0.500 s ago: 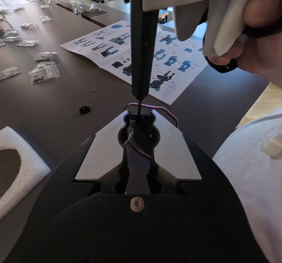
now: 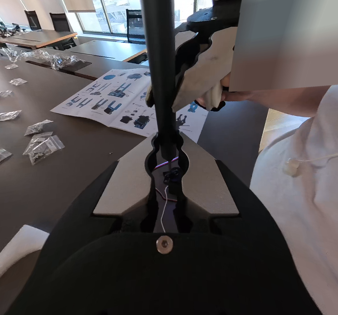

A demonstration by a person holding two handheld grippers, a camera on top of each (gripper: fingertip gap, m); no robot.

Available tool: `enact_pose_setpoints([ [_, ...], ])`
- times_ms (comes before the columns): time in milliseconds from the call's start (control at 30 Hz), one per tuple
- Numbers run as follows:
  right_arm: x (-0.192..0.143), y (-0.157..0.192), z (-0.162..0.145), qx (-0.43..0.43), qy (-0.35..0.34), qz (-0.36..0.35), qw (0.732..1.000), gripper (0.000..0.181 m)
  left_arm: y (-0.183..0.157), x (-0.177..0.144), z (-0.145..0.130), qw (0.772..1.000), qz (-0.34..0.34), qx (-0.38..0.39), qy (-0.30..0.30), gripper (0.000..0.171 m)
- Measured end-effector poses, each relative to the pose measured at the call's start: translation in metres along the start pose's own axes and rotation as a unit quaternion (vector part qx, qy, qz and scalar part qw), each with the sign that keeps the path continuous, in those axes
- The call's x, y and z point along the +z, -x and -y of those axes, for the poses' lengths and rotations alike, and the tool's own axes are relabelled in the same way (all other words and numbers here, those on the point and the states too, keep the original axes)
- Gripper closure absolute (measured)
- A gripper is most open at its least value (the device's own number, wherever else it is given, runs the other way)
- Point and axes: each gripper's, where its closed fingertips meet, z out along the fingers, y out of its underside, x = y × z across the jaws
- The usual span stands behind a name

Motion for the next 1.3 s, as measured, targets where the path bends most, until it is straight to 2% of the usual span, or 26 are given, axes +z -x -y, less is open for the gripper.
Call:
enact_pose_setpoints([
  [133, -0.004, 0.001, 0.001, -0.01, -0.016, -0.017, 1.0, 0.15, 0.0, 0.002, 0.0, 1.0, 0.021, 0.01, -0.002, 0.156],
  [200, -0.005, 0.001, -0.004, -0.03, -0.007, -0.035, 0.999, 0.149, 0.001, 0.002, 0.0, 1.0, 0.027, 0.005, -0.003, 0.156],
  [600, 0.003, 0.0, 0.0, -0.056, -0.033, -0.09, 0.994, 0.163, 0.001, 0.0, 0.0, 0.999, 0.043, 0.006, -0.004, 0.156],
  [767, 0.002, 0.0, 0.0, -0.069, -0.042, -0.112, 0.99, 0.159, 0.001, 0.0, 0.001, 0.999, 0.046, 0.004, -0.005, 0.156],
  [933, 0.0, 0.001, 0.0, -0.061, -0.055, -0.109, 0.991, 0.166, -0.001, -0.001, 0.0, 0.999, 0.05, 0.009, -0.005, 0.156],
  [1300, 0.001, 0.002, 0.0, -0.086, -0.049, -0.11, 0.989, 0.166, 0.0, -0.002, 0.0, 0.999, 0.051, 0.01, -0.008, 0.156],
])
